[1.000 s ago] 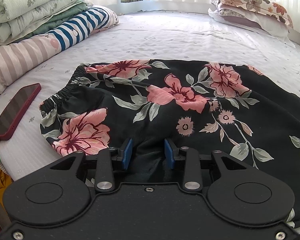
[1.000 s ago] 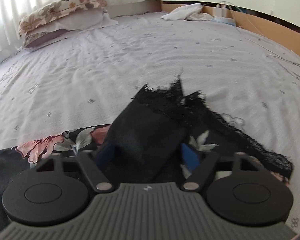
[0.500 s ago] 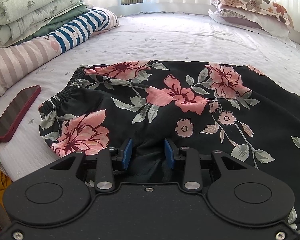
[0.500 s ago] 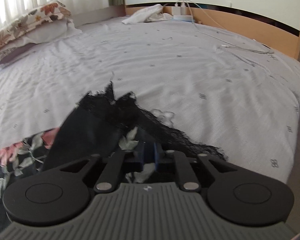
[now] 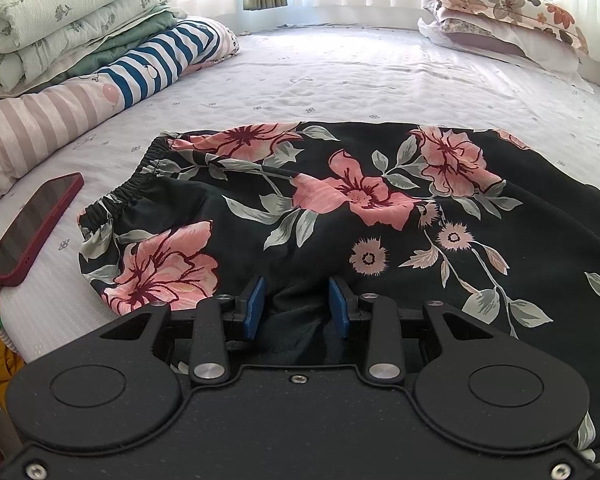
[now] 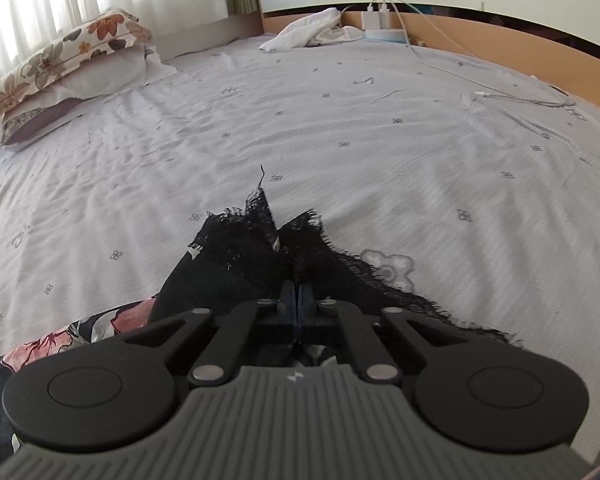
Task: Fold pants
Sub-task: 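Lift the frayed hem off the bed with the right tool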
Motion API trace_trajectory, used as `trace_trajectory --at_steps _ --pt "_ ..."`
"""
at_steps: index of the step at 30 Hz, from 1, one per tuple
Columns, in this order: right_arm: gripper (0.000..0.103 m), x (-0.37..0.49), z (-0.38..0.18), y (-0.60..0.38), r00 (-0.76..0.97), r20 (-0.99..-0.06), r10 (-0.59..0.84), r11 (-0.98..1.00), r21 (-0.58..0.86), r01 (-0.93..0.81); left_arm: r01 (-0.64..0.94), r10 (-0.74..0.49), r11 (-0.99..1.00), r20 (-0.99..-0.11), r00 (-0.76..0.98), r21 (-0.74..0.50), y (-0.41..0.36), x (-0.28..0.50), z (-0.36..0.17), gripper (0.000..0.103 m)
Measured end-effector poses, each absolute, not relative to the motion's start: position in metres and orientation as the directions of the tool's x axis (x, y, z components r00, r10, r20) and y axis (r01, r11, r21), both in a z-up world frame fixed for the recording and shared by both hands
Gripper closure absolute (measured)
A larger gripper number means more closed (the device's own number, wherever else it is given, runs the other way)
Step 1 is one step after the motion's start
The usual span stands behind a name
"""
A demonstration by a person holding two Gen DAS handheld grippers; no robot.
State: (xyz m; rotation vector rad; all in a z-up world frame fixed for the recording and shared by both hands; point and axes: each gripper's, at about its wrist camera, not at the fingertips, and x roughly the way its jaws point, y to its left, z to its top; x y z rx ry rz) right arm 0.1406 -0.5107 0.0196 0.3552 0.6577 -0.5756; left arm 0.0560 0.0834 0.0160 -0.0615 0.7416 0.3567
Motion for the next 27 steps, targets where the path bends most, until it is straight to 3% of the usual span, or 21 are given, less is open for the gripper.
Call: trace_trajectory --at_steps 14,27 --pt "0.101 0.088 0.025 -0.528 0.552 -0.671 -0.495 0.713 0.05 0.7 -0.337 0.292 0.939 -0.67 0.683 0.066 0.086 0.058 0.016 0.069" --pt "0.099 0.047 0.02 -0.537 0.5 -0.705 -0.502 0.656 0.067 0.752 -0.36 0.278 0.933 -0.677 0.682 0.021 0.09 0.055 0.019 0.069"
